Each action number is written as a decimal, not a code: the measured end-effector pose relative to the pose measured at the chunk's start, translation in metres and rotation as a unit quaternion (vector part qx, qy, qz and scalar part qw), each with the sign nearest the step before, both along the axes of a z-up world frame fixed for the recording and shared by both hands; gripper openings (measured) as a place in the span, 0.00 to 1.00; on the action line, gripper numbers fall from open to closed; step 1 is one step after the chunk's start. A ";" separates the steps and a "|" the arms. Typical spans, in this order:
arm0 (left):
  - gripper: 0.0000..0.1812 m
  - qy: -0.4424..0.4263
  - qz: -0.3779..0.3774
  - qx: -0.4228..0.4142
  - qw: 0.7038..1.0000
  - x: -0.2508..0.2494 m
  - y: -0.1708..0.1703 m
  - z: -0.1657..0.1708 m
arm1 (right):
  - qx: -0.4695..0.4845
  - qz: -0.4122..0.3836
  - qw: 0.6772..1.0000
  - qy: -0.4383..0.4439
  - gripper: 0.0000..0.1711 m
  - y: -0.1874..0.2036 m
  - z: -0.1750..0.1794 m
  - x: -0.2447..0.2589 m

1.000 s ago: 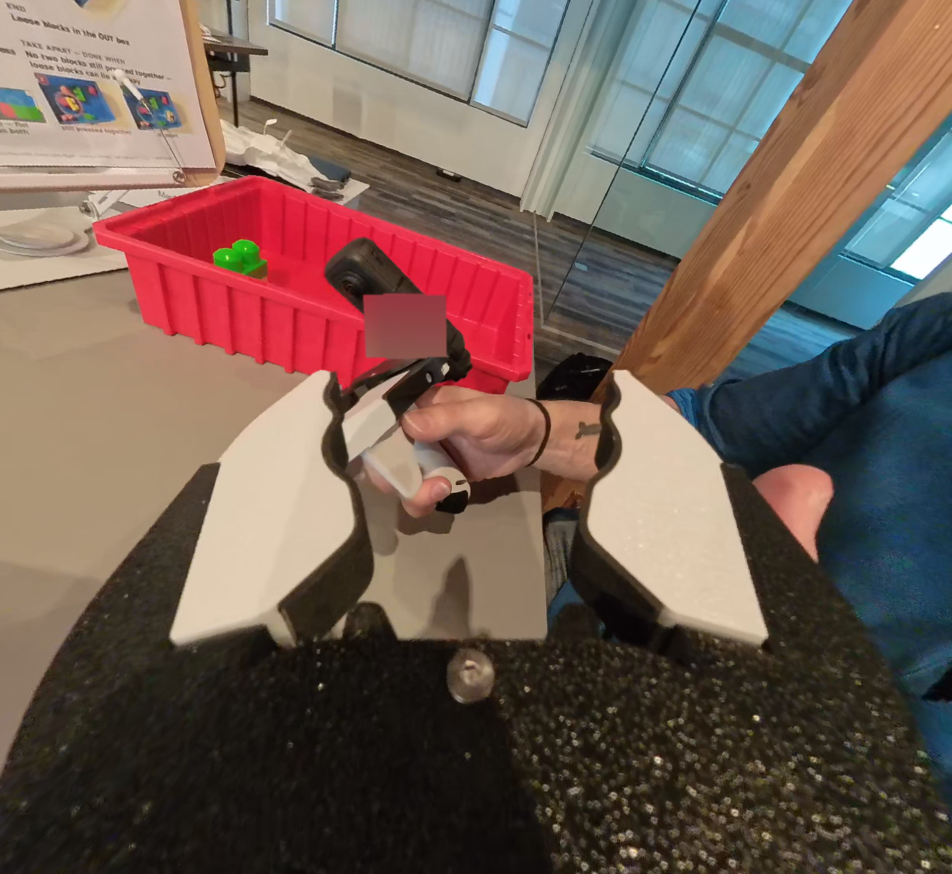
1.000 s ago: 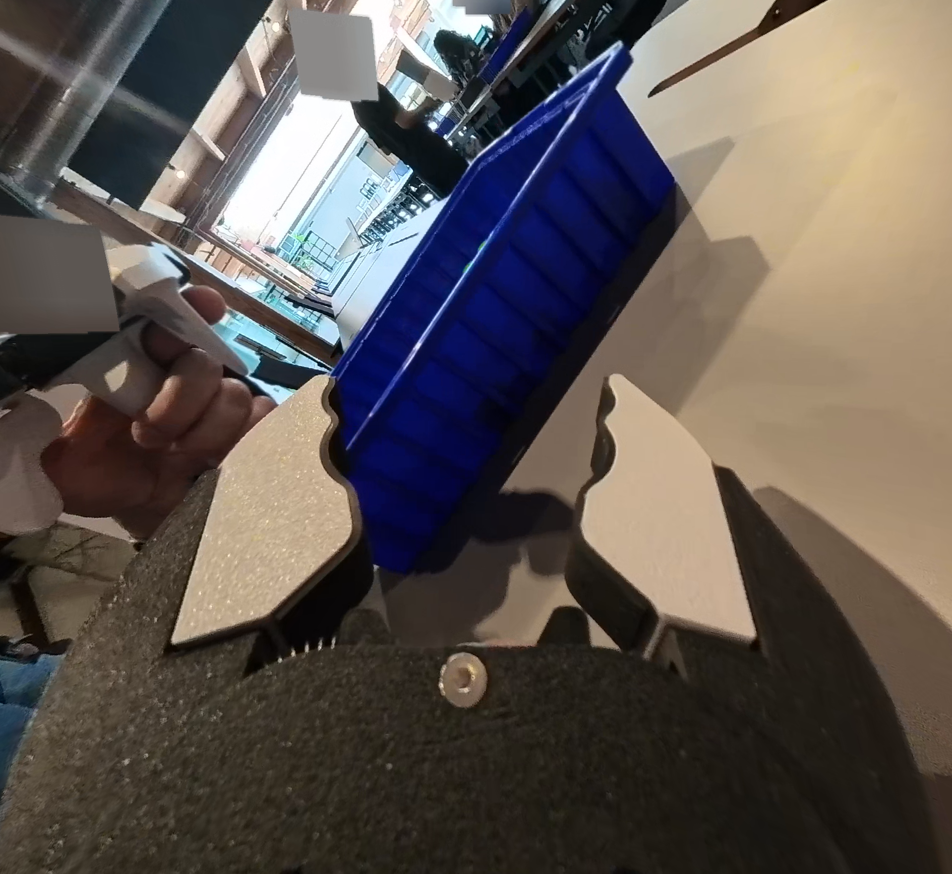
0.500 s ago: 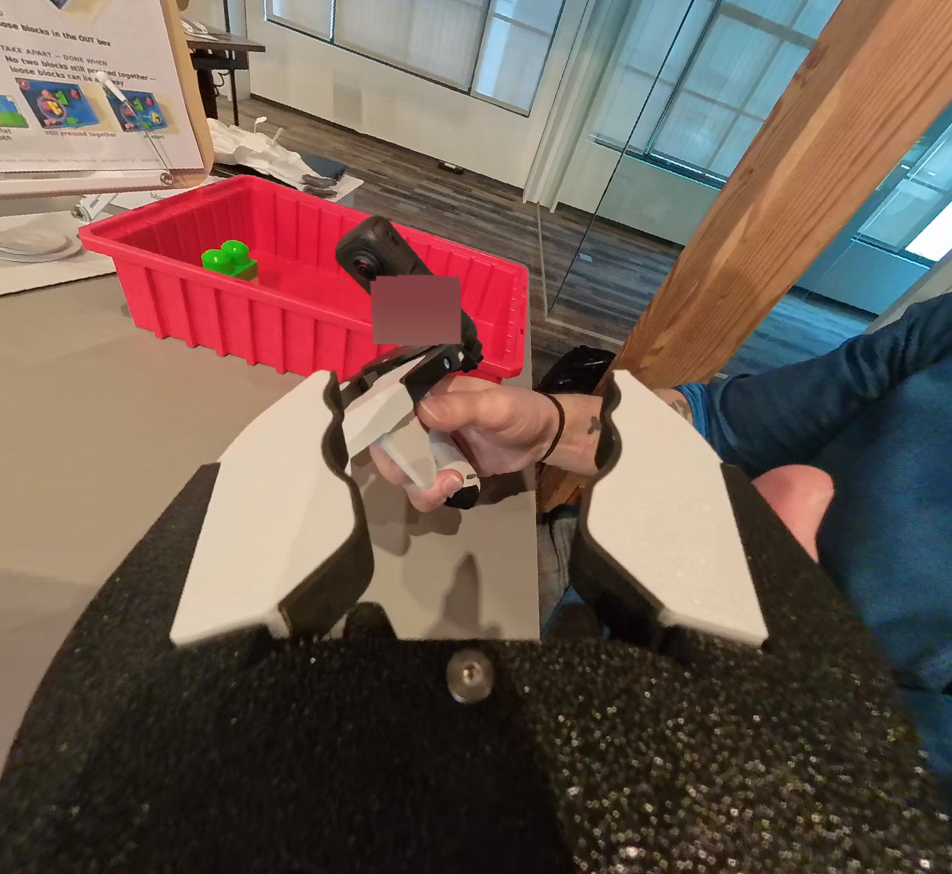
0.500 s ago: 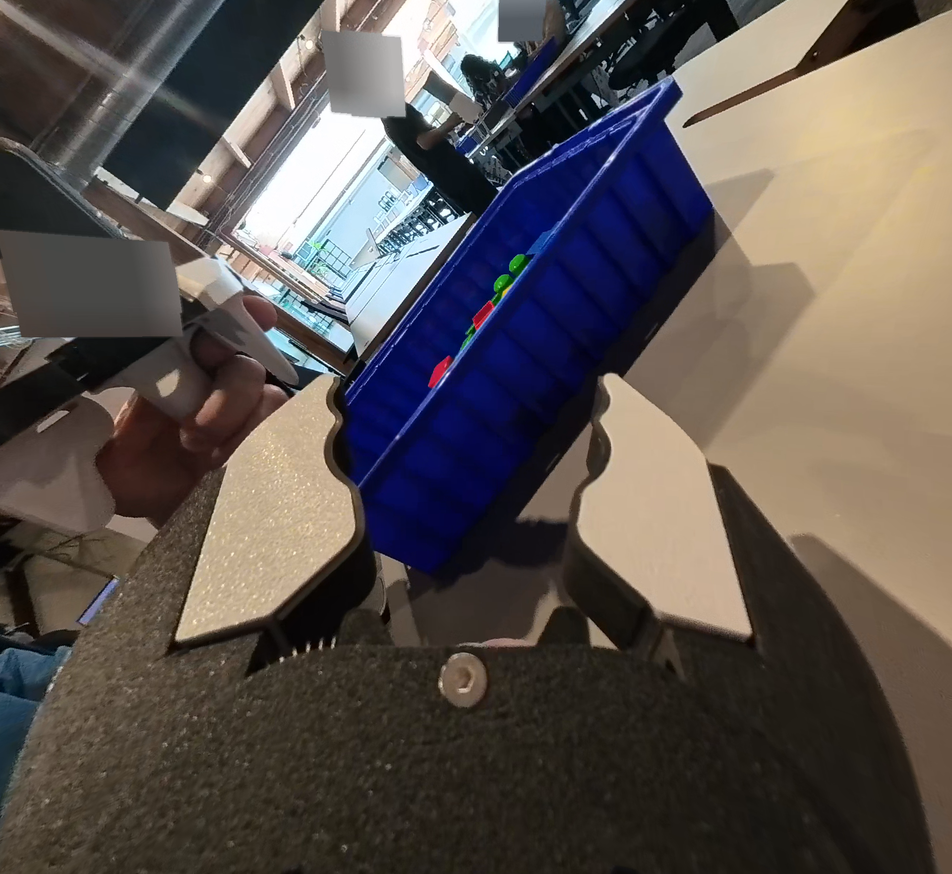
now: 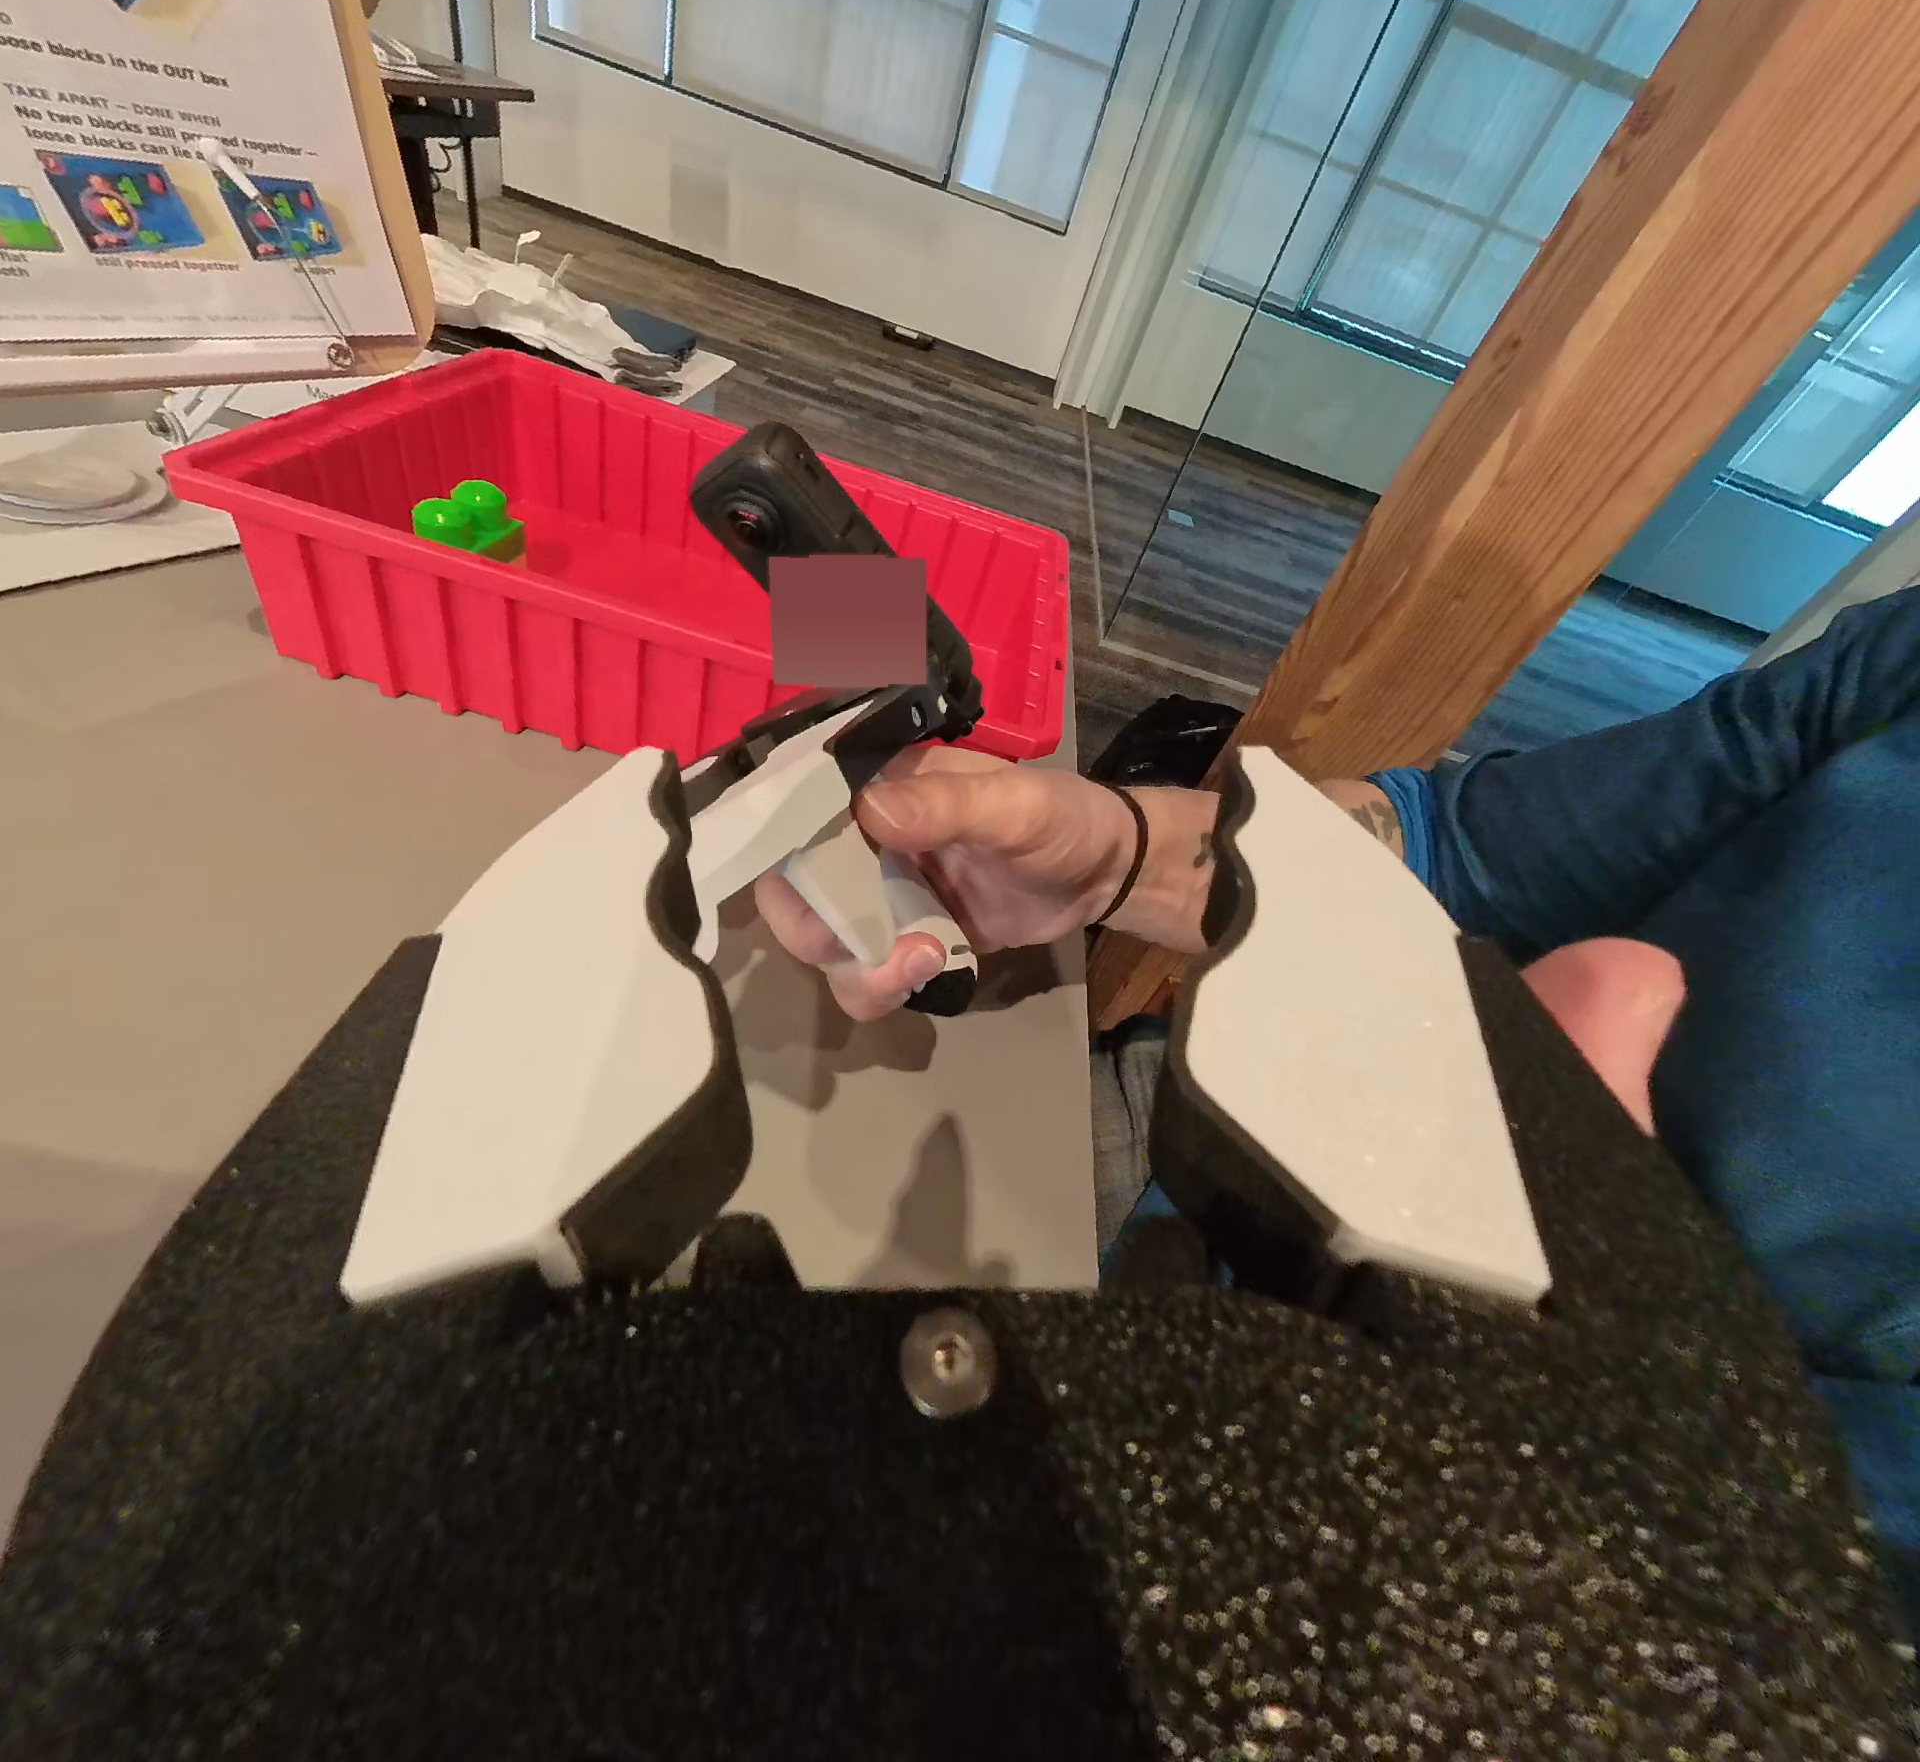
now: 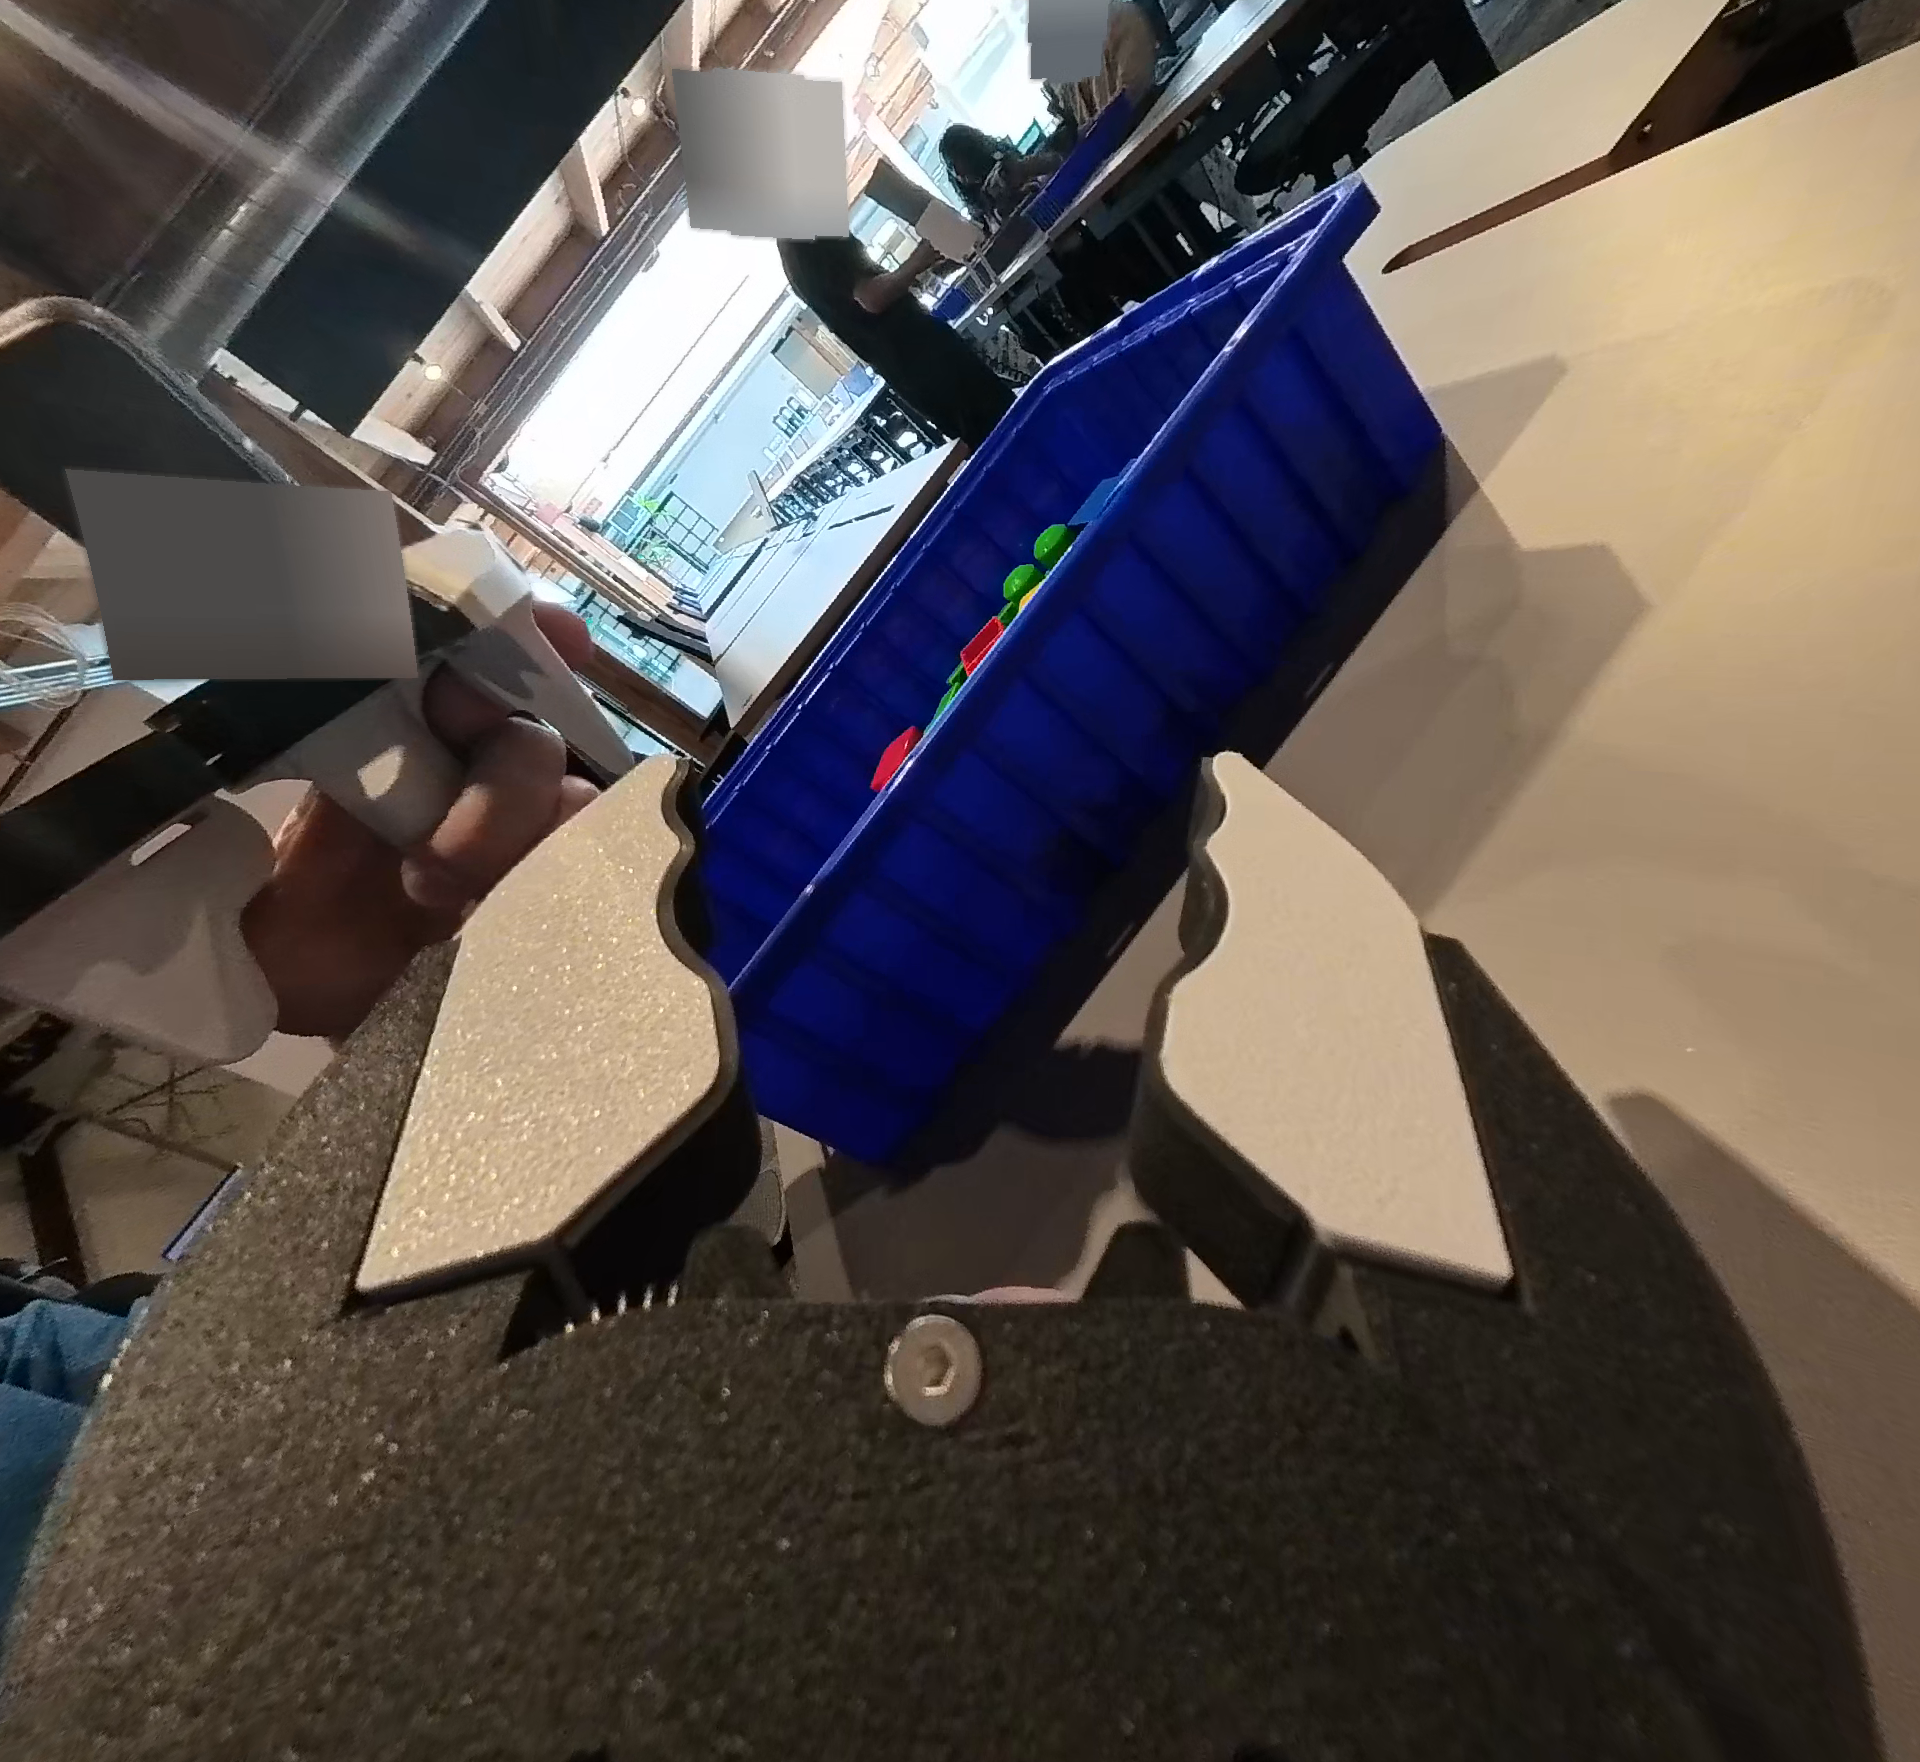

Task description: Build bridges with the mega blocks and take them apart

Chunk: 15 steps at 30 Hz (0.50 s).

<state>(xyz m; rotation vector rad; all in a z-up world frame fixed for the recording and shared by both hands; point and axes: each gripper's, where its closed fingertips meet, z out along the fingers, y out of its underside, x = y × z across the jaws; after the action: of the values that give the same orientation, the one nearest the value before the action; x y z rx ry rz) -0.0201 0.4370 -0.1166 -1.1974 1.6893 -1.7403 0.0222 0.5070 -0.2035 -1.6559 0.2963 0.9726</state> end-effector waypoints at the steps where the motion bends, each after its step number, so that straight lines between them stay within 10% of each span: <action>1: 0.53 -0.002 0.000 0.002 1.000 0.000 0.000 0.001 | 0.000 0.000 1.000 -0.001 0.52 0.000 0.000 0.000; 15: 0.58 -0.039 0.039 0.015 0.998 -0.004 0.013 0.013 | 0.021 -0.052 0.993 -0.102 0.53 -0.006 0.012 0.010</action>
<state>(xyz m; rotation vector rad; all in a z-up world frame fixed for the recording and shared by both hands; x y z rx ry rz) -0.0238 0.4502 -0.1034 -1.1518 1.5972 -1.6881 0.0318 0.5011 -0.1916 -1.6694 0.2212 0.7199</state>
